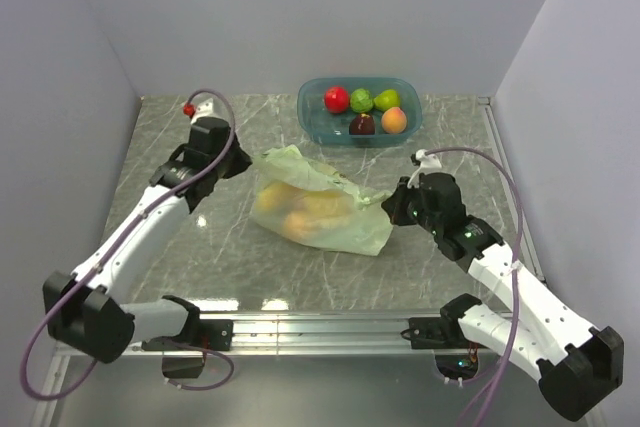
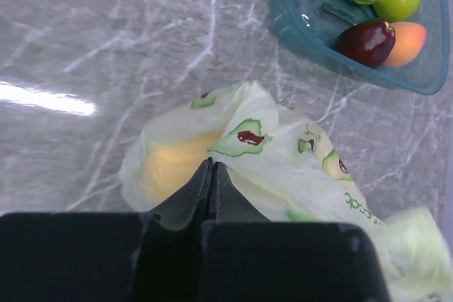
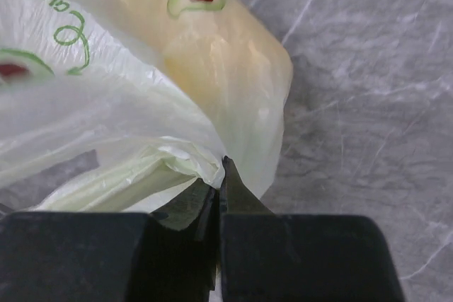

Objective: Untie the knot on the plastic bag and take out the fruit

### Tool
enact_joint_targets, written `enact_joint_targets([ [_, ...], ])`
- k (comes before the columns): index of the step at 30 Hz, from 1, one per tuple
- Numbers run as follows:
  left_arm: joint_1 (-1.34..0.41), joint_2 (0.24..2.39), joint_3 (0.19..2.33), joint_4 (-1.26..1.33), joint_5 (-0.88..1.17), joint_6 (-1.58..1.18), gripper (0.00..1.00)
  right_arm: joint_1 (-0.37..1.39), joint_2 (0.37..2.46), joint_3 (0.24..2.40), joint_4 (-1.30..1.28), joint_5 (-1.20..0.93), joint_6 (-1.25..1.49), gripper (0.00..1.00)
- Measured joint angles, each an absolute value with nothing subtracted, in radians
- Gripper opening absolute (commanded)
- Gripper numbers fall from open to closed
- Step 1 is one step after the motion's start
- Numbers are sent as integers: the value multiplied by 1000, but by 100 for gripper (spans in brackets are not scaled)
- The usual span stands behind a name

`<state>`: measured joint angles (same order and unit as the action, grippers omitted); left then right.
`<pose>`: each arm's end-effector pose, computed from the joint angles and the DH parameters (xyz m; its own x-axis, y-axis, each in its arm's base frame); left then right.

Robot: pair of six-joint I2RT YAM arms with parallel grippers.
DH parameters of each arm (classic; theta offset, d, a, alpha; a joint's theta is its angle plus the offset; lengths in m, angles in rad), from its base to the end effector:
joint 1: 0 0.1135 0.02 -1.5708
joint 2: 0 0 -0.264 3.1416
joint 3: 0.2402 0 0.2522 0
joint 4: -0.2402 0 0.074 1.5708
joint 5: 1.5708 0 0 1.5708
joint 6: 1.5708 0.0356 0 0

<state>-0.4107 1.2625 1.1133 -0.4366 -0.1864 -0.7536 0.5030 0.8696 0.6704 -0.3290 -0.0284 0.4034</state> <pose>0.2611 -0.1065 0.3277 -0.5412 -0.4977 -0.6778 -0.1640 0.8530 -0.4955 0.1715 0.0955 0.2703 -0.6037 0.1157 -0.7888 -0.2896 0.8900 0.3522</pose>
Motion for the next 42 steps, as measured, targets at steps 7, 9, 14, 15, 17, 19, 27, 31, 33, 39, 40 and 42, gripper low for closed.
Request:
enact_joint_targets([
  [7, -370, 1106, 1095, -583, -212, -647, 1, 499, 871, 717, -356, 19, 424, 13],
  [9, -358, 1042, 1055, -615, -199, -626, 2, 499, 871, 709, -361, 20, 430, 25],
  [14, -340, 879, 925, -638, -78, -582, 83, 553, 874, 709, -444, 59, 414, 66],
  [15, -340, 854, 908, -645, -52, -582, 99, 586, 876, 730, -478, 66, 404, 69],
  [17, -341, 812, 902, -655, -10, -591, 99, 643, 894, 810, -540, 70, 374, 73],
  [19, -341, 776, 919, -653, 27, -598, 99, 680, 929, 942, -590, 73, 347, 75],
  [27, -372, 807, 1088, -567, 178, -636, 99, 756, 1082, 1369, -636, 125, 254, 79],
  [31, -458, 873, 1100, -496, 191, -599, 99, 757, 1202, 1462, -671, 101, 198, 82],
  [33, -522, 935, 1129, -482, 187, -545, 99, 757, 1289, 1504, -683, 80, 165, 83],
  [39, -688, 1105, 1190, -426, 141, -303, 99, 752, 1461, 1503, -691, 62, 78, 85],
  [40, -702, 1118, 1195, -419, 141, -263, 99, 748, 1483, 1499, -690, 58, 64, 85],
  [42, -715, 1137, 1202, -397, 145, -183, 99, 736, 1511, 1489, -686, 39, 49, 83],
])
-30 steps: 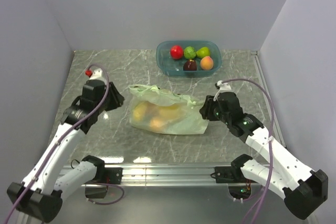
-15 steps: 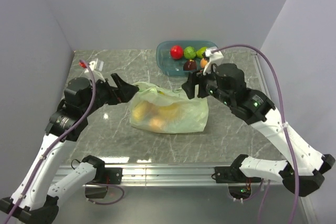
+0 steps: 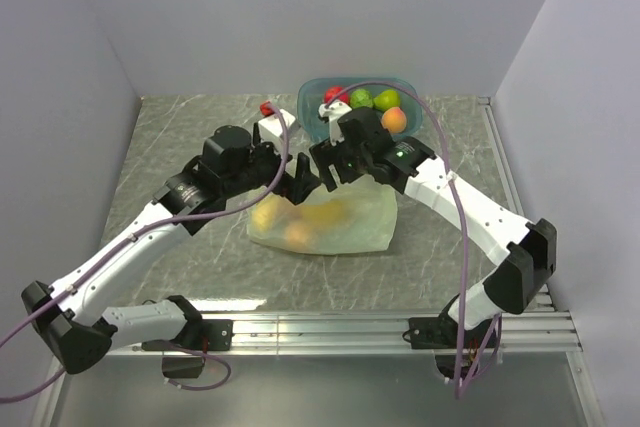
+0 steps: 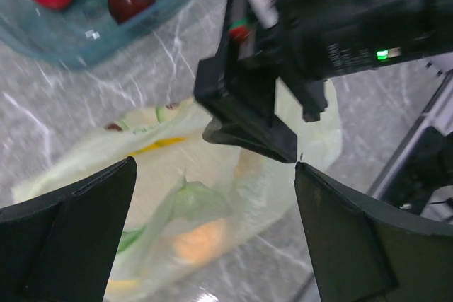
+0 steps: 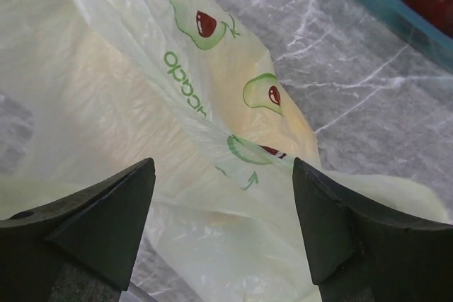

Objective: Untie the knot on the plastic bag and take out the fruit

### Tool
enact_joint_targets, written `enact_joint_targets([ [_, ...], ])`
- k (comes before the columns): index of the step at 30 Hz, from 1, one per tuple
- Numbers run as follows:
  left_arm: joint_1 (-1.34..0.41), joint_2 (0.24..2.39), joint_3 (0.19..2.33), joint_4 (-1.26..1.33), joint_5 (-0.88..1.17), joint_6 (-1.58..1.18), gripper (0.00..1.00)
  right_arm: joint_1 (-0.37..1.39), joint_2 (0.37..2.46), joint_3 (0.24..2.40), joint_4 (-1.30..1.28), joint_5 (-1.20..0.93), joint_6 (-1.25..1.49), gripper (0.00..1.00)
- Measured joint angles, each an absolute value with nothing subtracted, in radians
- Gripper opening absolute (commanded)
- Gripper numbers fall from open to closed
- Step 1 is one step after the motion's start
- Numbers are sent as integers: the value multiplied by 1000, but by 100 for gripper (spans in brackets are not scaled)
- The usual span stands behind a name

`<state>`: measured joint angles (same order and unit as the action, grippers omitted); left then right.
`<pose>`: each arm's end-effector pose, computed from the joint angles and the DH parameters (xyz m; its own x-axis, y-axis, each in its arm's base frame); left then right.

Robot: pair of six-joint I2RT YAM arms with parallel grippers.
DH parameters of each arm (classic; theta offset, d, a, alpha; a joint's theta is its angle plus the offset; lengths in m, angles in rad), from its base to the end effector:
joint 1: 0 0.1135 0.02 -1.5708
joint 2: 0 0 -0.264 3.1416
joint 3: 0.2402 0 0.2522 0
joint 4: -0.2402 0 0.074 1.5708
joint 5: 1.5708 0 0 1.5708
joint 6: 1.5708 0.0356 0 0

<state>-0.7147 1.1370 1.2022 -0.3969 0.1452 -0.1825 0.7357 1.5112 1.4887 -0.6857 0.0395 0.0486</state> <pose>0.1876 -0.1696 0.3933 -0.3783 0.0905 -0.9212 0.6947 0.6855 -0.2179 0.2484 0.2229 0.3602 -0.5132 -0.3990 -0.7599 -0.6241 0.7812 0.0112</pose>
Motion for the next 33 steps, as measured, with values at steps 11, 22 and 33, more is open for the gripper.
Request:
enact_joint_targets([
  [11, -720, 1293, 1165, -278, 215, 90, 99, 611, 1529, 1264, -570, -17, 60, 49],
  [22, -741, 1475, 1113, -221, 213, 166, 99, 604, 1529, 1221, -461, -65, 147, 0],
  [33, -793, 1489, 999, -118, 160, 164, 99, 601, 1526, 1217, -423, -134, 221, 0],
])
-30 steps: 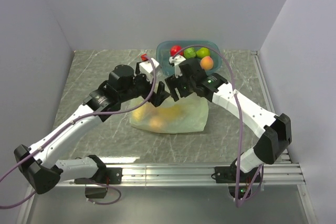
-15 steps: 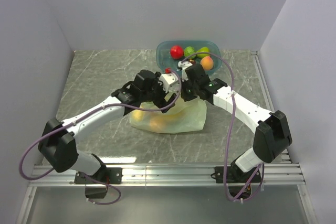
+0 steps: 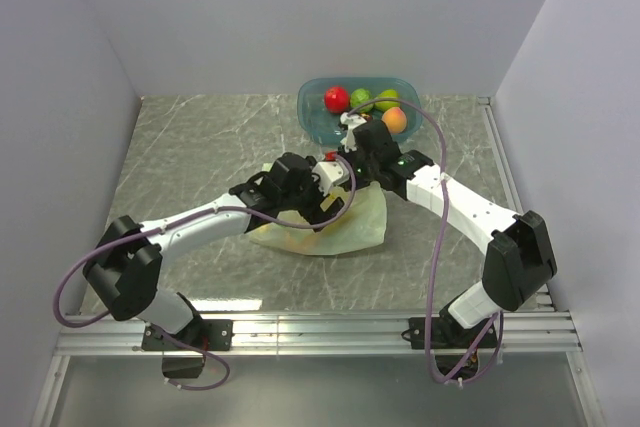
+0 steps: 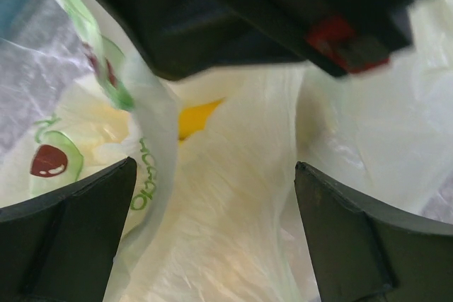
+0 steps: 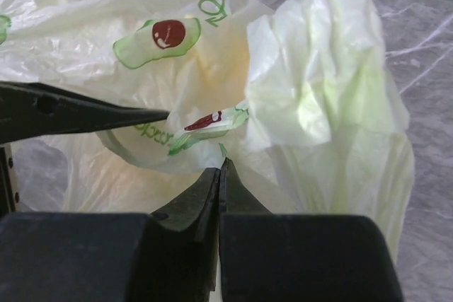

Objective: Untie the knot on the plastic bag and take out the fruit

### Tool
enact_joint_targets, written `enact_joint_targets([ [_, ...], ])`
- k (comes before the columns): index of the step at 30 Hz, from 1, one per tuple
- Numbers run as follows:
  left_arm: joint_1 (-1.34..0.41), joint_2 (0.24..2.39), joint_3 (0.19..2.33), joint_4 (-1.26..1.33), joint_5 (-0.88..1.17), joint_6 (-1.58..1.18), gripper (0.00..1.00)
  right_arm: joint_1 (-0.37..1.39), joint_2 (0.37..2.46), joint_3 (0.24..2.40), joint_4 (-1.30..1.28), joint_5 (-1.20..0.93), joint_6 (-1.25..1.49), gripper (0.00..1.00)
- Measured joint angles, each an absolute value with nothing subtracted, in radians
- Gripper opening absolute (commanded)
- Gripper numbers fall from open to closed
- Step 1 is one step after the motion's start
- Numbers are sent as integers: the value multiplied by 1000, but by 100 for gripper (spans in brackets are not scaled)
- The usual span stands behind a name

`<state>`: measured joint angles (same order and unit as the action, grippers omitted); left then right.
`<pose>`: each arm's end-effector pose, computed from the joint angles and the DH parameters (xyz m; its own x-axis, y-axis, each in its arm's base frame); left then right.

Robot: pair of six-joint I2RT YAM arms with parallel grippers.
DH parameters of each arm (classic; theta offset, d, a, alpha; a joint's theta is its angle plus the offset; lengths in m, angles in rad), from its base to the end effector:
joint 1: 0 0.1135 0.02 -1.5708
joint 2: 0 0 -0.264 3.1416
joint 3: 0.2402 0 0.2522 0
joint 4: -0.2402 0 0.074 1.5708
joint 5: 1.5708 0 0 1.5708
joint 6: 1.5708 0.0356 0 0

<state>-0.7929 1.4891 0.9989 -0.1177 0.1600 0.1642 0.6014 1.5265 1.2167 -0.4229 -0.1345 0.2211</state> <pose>0.2292 -0.2408 0.2519 -0.2655 0.4994 -0.8247 0.8499 0.5251 0.0444 0.2786 0.1969 0.2866 -0.6791 -0.2024 -0.7056 -0.5063 0.8252 0.2505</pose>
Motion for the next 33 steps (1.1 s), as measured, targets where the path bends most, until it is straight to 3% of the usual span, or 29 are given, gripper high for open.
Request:
enact_joint_targets([
  [5, -796, 1536, 1003, -56, 153, 168, 95, 601, 1520, 1199, -408, -139, 250, 0],
  [6, -799, 1543, 1003, -52, 153, 167, 91, 597, 1520, 1195, -408, -141, 255, 0],
  [8, -806, 1557, 1003, -48, 159, 160, 73, 583, 1520, 1194, -407, -139, 267, 0],
  [10, -819, 1564, 999, -52, 162, 152, 67, 568, 1520, 1194, -404, -140, 277, 0],
  [12, -834, 1557, 979, -53, 160, 140, 69, 550, 1520, 1194, -405, -141, 292, 0],
  [15, -859, 1485, 894, -43, 128, 86, 84, 522, 1520, 1191, -406, -140, 317, 0],
  [18, -870, 1356, 803, -62, 47, 1, 92, 501, 1520, 1191, -404, -136, 341, 0],
  [23, -870, 1090, 723, -119, -85, -116, 99, 498, 1521, 1191, -382, -134, 366, 0],
  [28, -870, 978, 754, -127, -35, -115, 96, 530, 1521, 1191, -374, -133, 361, 0],
  [33, -876, 1113, 916, -148, 100, -50, 94, 554, 1521, 1191, -376, -137, 347, 0],
])
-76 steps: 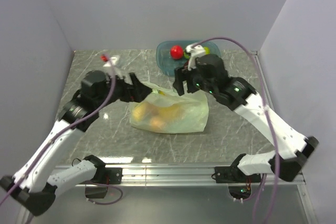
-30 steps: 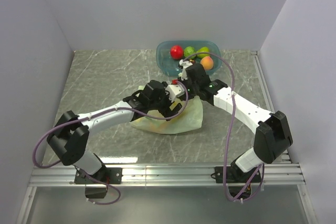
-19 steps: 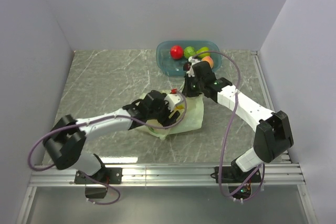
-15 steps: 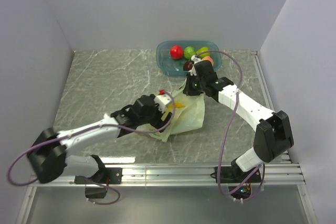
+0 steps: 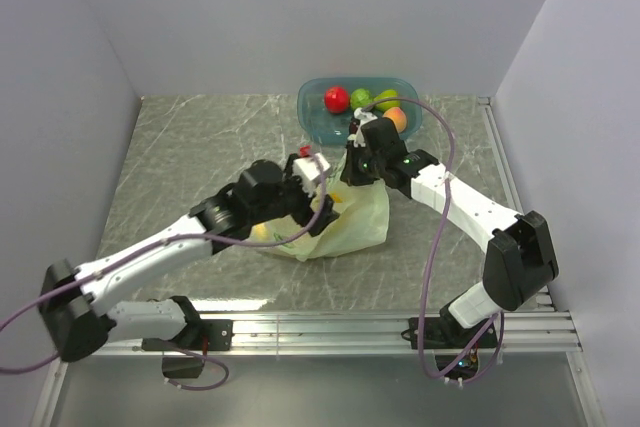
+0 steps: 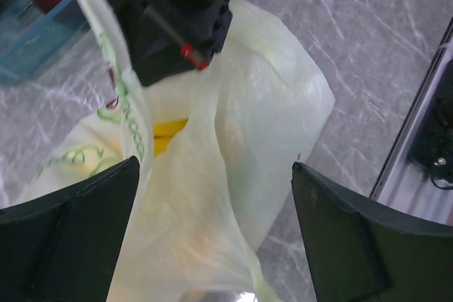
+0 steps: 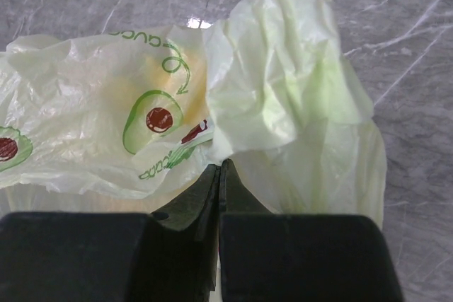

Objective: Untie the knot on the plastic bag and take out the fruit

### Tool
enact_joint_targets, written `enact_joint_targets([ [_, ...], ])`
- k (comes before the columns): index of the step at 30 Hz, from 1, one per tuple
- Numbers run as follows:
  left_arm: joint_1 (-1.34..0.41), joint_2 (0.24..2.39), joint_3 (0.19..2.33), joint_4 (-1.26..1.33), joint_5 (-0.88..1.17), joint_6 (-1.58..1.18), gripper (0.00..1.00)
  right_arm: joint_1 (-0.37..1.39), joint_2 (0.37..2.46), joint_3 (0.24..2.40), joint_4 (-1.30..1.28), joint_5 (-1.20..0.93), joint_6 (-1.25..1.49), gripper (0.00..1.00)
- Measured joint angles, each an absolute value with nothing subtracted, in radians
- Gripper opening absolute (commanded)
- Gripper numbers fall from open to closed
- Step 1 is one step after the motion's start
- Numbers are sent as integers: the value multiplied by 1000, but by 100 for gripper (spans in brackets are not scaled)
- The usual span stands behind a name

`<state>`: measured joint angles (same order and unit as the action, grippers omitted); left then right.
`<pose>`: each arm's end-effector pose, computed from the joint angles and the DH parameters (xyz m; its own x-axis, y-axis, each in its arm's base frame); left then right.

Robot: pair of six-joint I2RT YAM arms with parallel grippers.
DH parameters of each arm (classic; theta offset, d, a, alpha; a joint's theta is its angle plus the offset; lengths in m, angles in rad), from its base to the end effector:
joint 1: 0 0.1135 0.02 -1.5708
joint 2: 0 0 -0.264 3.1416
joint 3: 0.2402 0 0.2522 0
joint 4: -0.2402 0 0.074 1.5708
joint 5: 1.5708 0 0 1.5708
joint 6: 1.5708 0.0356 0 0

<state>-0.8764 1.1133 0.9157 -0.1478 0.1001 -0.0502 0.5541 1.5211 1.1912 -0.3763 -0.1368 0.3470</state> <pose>0.1626 -0.2008 0.3240 -0.2578 0.2315 -0.9381 0.8129 0.5768 -0.0810 0.2876 0.1837 0.2837 -0.7262 -0.0532 -0.6854 -0.3855 0.8570 0.3420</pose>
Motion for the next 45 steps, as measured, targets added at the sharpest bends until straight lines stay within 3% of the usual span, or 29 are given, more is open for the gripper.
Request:
enact_joint_targets([
  [9, -881, 1491, 1061, -176, 158, 70, 95, 554, 1520, 1191, -385, -133, 330, 0],
  [17, -881, 1541, 1060, -161, 126, 134, 97, 554, 1513, 1191, -390, -133, 321, 0],
  [20, -881, 1575, 1065, -147, 119, 146, 87, 554, 1513, 1191, -390, -133, 321, 0],
  [23, -881, 1612, 1066, -151, 134, 138, 56, 554, 1513, 1191, -391, -124, 316, 0],
  [24, -882, 1613, 1061, -152, 138, 134, 31, 553, 1513, 1191, -394, -125, 317, 0],
  [27, -887, 1586, 1025, -155, 145, 113, 7, 550, 1513, 1195, -396, -120, 317, 0],
  [28, -888, 1550, 984, -162, 146, 84, 4, 547, 1515, 1198, -397, -118, 317, 0],
  [38, -912, 1179, 747, -249, 279, -160, 1, 485, 1633, 1346, -388, -67, 341, 0],
  [45, -923, 1168, 567, -245, 319, -419, 4, 434, 1750, 1374, -372, -31, 397, 0],
])
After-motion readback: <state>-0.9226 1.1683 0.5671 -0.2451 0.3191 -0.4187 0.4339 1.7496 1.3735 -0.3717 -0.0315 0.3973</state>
